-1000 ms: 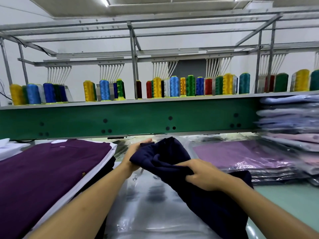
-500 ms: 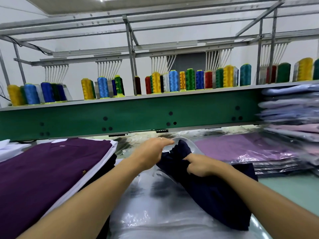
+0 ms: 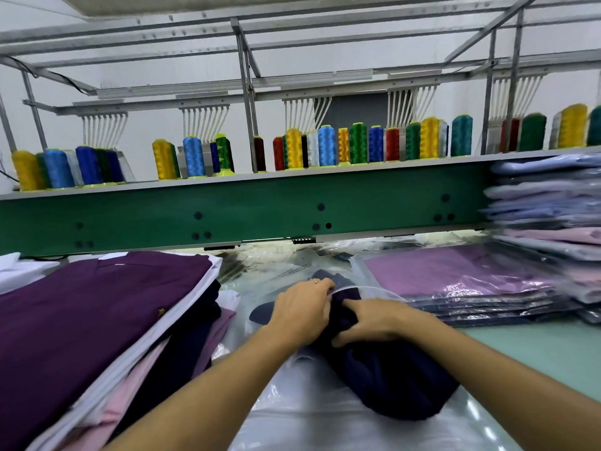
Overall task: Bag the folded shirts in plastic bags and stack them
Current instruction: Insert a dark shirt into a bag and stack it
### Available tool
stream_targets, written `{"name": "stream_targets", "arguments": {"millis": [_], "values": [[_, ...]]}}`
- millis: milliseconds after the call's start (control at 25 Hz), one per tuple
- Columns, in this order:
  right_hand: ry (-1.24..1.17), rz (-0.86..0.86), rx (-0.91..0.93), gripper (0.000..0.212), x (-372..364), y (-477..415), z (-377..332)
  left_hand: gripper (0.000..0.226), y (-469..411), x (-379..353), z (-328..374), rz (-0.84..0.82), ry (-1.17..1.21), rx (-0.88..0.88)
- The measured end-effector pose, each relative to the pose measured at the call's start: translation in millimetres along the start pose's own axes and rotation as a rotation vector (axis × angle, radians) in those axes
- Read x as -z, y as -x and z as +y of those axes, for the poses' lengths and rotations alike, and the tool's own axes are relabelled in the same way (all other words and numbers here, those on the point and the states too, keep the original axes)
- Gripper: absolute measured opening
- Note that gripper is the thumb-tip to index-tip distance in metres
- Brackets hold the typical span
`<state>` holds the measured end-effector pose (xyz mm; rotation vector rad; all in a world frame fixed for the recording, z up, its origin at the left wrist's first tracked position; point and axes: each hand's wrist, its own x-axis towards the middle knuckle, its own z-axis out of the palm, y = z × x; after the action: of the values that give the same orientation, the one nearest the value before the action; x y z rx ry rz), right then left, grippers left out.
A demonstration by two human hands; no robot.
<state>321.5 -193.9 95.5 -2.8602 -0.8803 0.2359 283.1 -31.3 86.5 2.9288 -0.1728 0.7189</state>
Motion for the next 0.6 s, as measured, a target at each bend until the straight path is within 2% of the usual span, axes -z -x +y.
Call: {"name": "stream_targets", "arguments": {"millis": [40, 80, 200, 280, 480, 600], "values": [[0.030, -0.036, -0.050, 0.083, -4, 7, 6, 0.024, 1, -3, 1, 0.006, -0.011, 0.003], [0.051, -0.060, -0.074, 0.082, -9, 13, 10, 0.021, 1, -5, 2, 0.016, -0.023, 0.002], [0.053, -0.034, -0.023, 0.044, -21, 15, 12, 0.020, -2, -9, 8, 0.010, -0.090, -0.055], [0.052, 0.032, 0.026, 0.032, -22, 10, 9, 0.023, -5, -9, 12, -0.030, -0.112, -0.106], [0.072, 0.238, 0.106, 0.040, -10, -9, -13, 0.030, -15, 12, 5, -0.061, 0.065, -0.211], [0.171, 0.239, 0.084, 0.036, 5, -19, -26, 0.031, -22, 32, -1, -0.052, 0.154, -0.239]]}}
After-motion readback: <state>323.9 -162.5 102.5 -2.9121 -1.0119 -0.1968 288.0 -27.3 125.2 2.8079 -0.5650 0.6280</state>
